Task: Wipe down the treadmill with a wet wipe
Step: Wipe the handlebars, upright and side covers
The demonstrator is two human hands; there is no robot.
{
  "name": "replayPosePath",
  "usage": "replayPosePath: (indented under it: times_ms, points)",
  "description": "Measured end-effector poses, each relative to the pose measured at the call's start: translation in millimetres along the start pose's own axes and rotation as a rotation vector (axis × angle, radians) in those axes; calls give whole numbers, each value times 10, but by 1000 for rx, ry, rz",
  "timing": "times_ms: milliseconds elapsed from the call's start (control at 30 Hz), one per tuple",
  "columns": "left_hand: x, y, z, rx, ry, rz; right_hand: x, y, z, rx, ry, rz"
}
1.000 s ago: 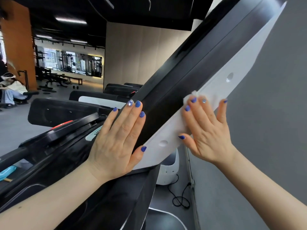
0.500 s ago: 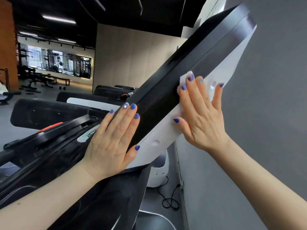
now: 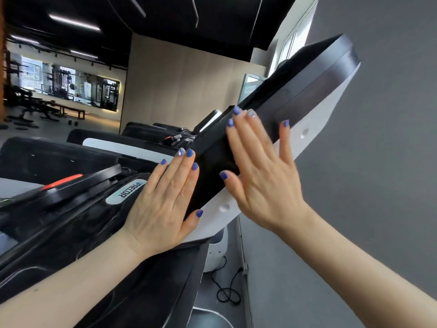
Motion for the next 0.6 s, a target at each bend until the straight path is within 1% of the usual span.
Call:
replayPosePath:
  times_ms: [100,200,267,333,367,400,467,500,533,567,600]
  points:
    - [-1,25,-2,14,0,19,-200,-113,121,-96,141,-6]
    - [-1,38,-5,15,-4,11,-17,-24,69,-134,227,98]
    - [-4,44,-5,19,-1,12,228,103,-29,-78,157,147]
    - [-9,39,-1,13,-1,12,374,184,-67,4,45,136]
    - [-7,39,-2,9,-2,11,368,169,-51,16,20,115]
    - [-5,40,-4,6,-3,10,321,123,-19,-1,39,94]
    - [-5,50,-11,-9,-2,17,242,33,65,-80,176,91]
    - [-5,60,-17,-19,-7,24,277,41,78,-110,239,112]
    - [-3,76,-27,-25,-16,30,376,90,53,-109,263,137]
    - [5,97,-45,-27,-29,35,523,176,-4,-77,239,158]
    - [22,122,-70,-23,-47,39,695,284,-77,-23,176,170]
Point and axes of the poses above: each hand's wrist, its own z-axis away from the middle knuckle, its own y-axis out of the back of the hand, x = y × z, the point moved 7 cm from there along -z, towards the middle knuckle, and after that the axes turned 13 degrees about -z, right-handed, at the moved point
